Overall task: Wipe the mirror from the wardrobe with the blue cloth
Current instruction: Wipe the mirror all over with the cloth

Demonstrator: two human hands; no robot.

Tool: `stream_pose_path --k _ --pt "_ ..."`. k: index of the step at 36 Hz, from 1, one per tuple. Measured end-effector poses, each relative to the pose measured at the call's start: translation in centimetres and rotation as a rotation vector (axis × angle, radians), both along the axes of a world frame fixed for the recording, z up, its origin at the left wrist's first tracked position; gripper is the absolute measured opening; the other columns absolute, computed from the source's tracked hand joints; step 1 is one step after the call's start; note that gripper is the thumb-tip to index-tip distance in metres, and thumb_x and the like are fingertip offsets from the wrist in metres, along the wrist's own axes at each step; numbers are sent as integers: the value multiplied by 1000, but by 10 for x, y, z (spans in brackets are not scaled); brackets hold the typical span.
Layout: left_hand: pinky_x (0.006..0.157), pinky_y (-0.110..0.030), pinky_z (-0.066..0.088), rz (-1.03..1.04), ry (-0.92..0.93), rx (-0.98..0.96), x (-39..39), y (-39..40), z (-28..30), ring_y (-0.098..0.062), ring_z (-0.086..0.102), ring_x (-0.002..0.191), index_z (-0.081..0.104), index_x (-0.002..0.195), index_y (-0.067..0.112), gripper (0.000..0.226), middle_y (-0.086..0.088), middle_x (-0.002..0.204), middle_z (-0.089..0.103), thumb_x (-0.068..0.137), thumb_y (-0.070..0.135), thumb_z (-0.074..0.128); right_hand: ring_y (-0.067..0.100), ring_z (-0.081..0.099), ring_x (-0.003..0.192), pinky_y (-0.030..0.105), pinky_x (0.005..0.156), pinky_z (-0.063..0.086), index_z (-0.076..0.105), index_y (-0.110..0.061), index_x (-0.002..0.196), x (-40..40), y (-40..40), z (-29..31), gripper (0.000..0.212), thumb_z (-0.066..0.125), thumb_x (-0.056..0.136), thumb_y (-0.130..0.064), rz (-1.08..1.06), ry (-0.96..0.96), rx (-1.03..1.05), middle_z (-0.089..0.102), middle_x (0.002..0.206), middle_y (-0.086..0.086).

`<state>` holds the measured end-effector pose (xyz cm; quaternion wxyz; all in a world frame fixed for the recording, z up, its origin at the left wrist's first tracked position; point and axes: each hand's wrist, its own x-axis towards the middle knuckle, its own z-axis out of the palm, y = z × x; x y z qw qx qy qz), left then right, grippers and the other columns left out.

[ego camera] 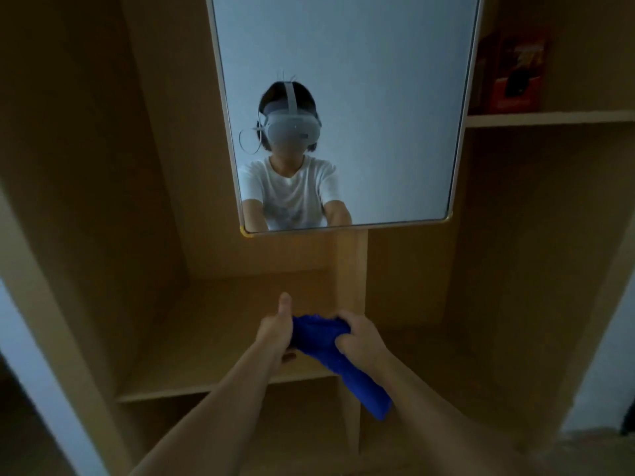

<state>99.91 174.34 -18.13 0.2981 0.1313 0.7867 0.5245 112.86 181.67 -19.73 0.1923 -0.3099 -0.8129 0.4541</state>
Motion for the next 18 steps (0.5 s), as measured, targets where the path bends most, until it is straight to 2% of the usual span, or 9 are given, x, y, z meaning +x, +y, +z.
stream_pose_path --k 2,3,7,10,12,15,18 --pt "66 -36 57 -79 -232 7 8 -2 -8 -29 63 86 51 94 14 52 -11 96 60 90 63 35 28 65 79 41 71 57 55 -22 99 -1 -8 -11 30 45 78 -3 1 -22 -20 64 95 8" --pt "65 -37 58 -102 -292 13 10 -5 -10 -29 64 85 52 93 15 45 -12 98 61 91 58 39 29 64 79 42 71 57 55 -21 99 -1 -12 -16 29 46 79 -3 1 -31 -22 64 95 9" --pt "63 -37 59 -157 -265 -13 6 -9 -19 -28 63 89 58 104 8 20 -15 104 61 93 23 52 27 63 85 42 75 57 53 -18 102 -2 -16 -27 27 46 80 -2 1 -17 -34 61 101 8" --pt "56 -36 57 -122 -281 46 3 -11 -18 -29 63 88 57 102 5 14 -18 107 60 94 13 49 23 63 86 36 72 55 54 -25 102 -1 -17 -26 34 46 79 -1 10 13 -137 62 100 4" --pt "54 -33 56 -127 -367 139 1 -14 -14 -27 63 88 57 100 7 19 -16 108 60 93 24 55 23 63 85 33 70 51 55 -27 101 0 -14 -22 38 46 76 0 -20 52 -292 63 98 6" --pt "59 -31 56 -154 -579 349 -5 -21 -12 -26 63 91 57 104 13 45 -13 107 62 86 54 56 28 63 84 34 71 48 61 -21 106 4 -6 -13 44 45 71 2 -89 159 -513 67 94 10" --pt "70 -34 53 -236 -566 388 -7 -22 -21 -24 62 97 59 113 19 46 -9 109 64 86 56 52 27 57 73 35 69 44 61 -10 98 7 -2 -4 35 42 72 3 -94 281 -661 62 81 11"
